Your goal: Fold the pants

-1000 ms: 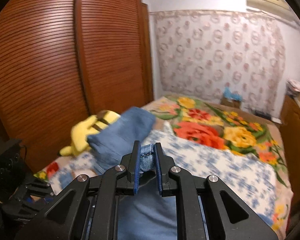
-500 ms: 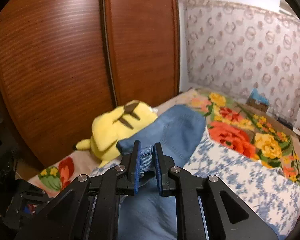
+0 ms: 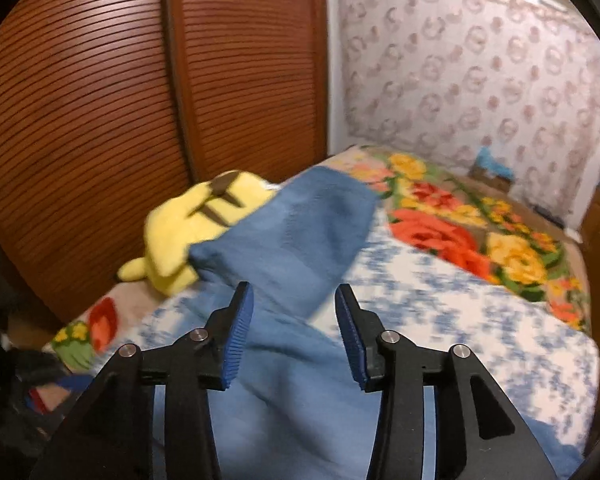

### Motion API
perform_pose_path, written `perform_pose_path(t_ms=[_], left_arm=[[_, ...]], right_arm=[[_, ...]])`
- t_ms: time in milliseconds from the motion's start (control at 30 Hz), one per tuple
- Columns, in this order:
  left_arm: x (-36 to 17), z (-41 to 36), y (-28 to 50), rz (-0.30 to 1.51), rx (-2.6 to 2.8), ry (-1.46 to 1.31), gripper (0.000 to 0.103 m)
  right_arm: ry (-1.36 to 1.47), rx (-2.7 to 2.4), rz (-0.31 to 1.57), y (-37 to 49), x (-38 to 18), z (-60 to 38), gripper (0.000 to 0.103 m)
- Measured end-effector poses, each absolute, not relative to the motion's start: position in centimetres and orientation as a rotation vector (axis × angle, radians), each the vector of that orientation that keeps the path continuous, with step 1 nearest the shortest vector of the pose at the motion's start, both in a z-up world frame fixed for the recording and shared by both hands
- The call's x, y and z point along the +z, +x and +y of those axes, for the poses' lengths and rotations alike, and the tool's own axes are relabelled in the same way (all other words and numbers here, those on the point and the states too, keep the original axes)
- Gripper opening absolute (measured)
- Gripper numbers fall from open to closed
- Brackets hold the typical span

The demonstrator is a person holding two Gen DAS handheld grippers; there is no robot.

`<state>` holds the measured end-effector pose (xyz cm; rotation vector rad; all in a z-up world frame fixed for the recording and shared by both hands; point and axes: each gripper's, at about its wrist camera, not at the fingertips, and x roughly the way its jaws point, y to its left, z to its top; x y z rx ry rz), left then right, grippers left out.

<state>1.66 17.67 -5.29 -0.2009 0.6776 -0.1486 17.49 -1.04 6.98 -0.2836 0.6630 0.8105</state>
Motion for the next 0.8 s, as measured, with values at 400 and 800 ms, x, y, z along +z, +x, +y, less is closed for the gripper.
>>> perform_pose_path(t_ms=[400, 800], left_arm=[[-5.6, 15.9, 3.0, 0.677, -0.098, -0.147, 0.035], [-7.2, 16.4, 3.4, 0.69, -0.117, -0.151, 0.03]], right_arm=[[-0.178, 0.625, 0.847, 22.7, 1.0, -14.8, 0.039], [-0.098, 0.63, 1.007, 24.1, -2.9, -14.3, 0.015]])
